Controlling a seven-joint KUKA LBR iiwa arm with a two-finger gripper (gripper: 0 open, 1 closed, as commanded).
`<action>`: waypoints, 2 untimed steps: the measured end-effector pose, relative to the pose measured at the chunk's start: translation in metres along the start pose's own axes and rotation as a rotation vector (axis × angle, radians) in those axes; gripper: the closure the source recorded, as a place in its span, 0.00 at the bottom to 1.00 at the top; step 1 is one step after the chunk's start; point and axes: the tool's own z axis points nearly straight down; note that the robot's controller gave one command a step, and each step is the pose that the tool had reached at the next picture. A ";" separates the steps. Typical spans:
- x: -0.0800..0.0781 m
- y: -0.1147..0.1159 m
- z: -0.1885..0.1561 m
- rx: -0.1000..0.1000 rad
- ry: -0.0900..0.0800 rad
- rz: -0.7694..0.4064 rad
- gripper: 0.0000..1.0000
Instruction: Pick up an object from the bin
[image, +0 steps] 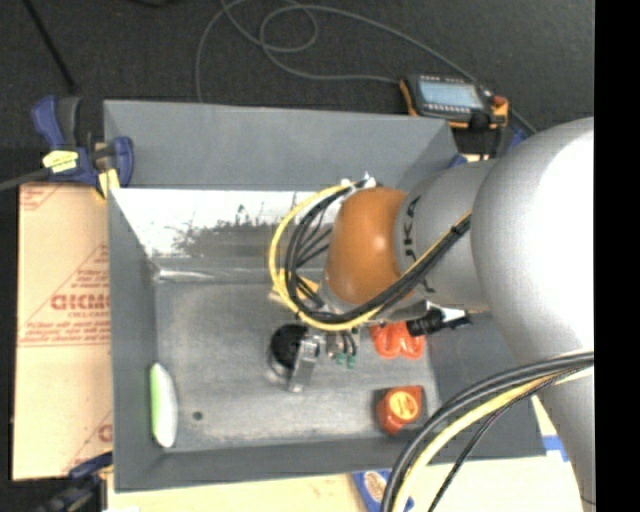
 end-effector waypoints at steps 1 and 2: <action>0.013 -0.011 -0.020 0.000 -0.002 0.006 1.00; -0.010 0.008 -0.023 -0.001 0.000 -0.003 1.00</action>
Offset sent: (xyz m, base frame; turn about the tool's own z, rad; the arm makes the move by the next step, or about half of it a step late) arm 0.0237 0.0132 0.0255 -0.0039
